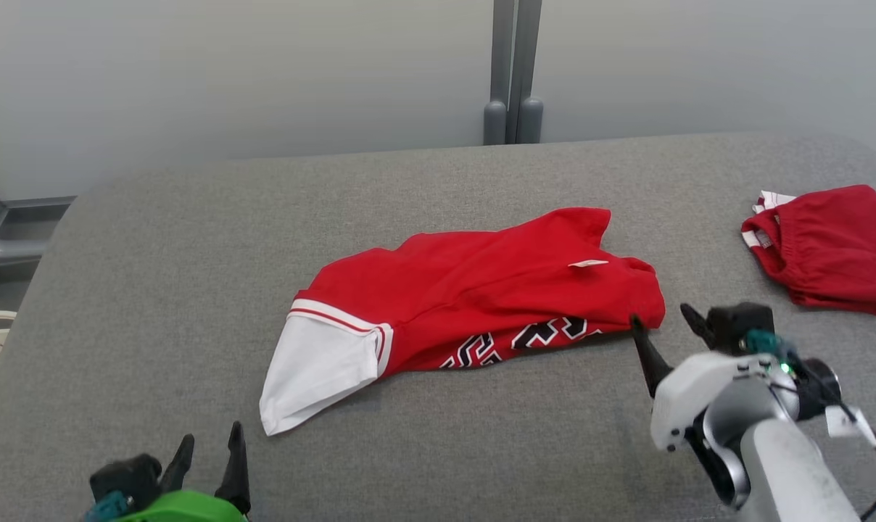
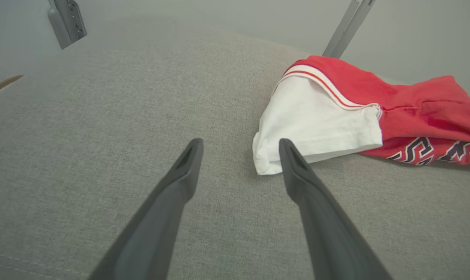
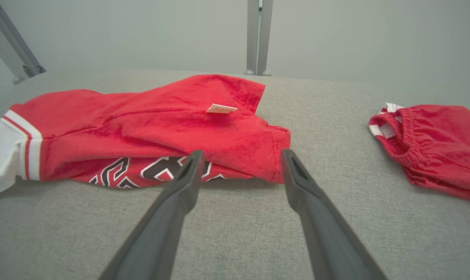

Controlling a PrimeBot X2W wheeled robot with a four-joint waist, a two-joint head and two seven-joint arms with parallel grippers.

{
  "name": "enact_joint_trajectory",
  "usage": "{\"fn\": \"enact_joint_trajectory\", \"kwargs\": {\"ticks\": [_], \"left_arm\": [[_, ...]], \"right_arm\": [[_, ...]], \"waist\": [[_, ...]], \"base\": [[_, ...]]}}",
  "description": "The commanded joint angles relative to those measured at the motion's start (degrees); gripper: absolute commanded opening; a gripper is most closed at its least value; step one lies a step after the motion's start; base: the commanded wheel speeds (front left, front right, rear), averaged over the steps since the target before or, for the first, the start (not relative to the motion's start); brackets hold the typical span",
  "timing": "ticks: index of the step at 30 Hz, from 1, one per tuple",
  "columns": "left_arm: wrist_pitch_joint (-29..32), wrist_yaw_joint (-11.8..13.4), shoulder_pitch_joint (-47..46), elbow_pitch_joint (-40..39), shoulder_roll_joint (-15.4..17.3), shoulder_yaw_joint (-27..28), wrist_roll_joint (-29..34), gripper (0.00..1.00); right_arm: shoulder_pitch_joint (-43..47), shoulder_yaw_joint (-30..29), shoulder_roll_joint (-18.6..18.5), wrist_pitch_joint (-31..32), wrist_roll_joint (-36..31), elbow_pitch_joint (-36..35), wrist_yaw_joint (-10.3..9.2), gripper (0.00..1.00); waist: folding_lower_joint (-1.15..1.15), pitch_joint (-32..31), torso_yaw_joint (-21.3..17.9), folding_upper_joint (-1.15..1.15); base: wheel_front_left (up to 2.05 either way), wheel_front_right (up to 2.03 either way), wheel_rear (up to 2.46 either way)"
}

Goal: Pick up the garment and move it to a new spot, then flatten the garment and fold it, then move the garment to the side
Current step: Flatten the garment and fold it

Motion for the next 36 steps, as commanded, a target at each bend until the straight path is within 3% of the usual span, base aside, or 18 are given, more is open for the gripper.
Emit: {"fn": "enact_joint_trajectory", "kwargs": {"ticks": [1,7,12,20,27,30,31,32,36], "left_arm": [[2.0,0.0,-1.8,0.1,-0.1,0.2,-1.3,1.0],[13.2,1.6,-8.4,2.4,0.7,-1.3,-2.4,1.0],[18.5,3.6,-13.3,4.1,0.3,-2.1,-3.0,1.0],[23.3,6.0,-16.9,5.6,-0.4,-3.7,-3.8,1.0],[24.6,6.1,-16.2,5.3,-0.6,-4.8,-4.6,1.0],[24.8,6.1,-15.7,4.9,-0.6,-5.2,-4.8,0.64],[25.1,6.2,-15.7,4.8,-0.6,-5.4,-4.8,0.47],[25.3,6.2,-15.7,4.7,-0.6,-5.5,-4.9,0.41],[25.5,6.2,-16.1,3.7,-0.2,-6.1,-4.5,0.47]], "right_arm": [[-1.9,-0.2,-0.4,2.1,-0.2,-0.2,-0.07,1.0],[-11.9,1.3,-4.9,16.7,2.6,1.1,-0.07,1.0],[-19.1,0.5,-7.2,23.3,5.4,3.9,-0.07,1.0],[-27.0,1.5,-9.3,24.8,7.4,12.4,-0.07,1.0],[-30.9,3.3,-10.4,22.9,7.7,18.5,-0.07,1.0],[-32.1,3.7,-10.4,22.2,8.4,21.0,-0.07,1.0],[-32.4,3.6,-10.3,21.9,8.5,21.9,-0.07,1.0],[-32.8,3.5,-10.2,21.8,8.8,22.8,-0.07,1.0],[-34.7,2.9,-9.6,20.5,9.4,25.8,-0.07,1.0]], "waist": [[0.0,1.1,-0.1,0.0],[0.0,4.3,0.3,0.0],[0.0,7.0,0.7,0.0],[0.0,10.1,1.4,0.0],[0.0,11.5,1.9,0.0],[0.0,12.0,2.2,0.0],[0.0,12.3,2.3,0.0],[0.0,12.6,2.4,0.0],[0.0,13.7,3.0,0.0]], "base": [[0.0,0.0,0.0],[0.0,0.0,0.0],[0.0,0.0,0.0],[0.0,0.0,0.0],[0.0,0.0,0.0],[0.0,0.0,0.0],[0.0,0.0,0.0],[0.0,0.0,0.0],[0.0,0.0,0.0]]}}
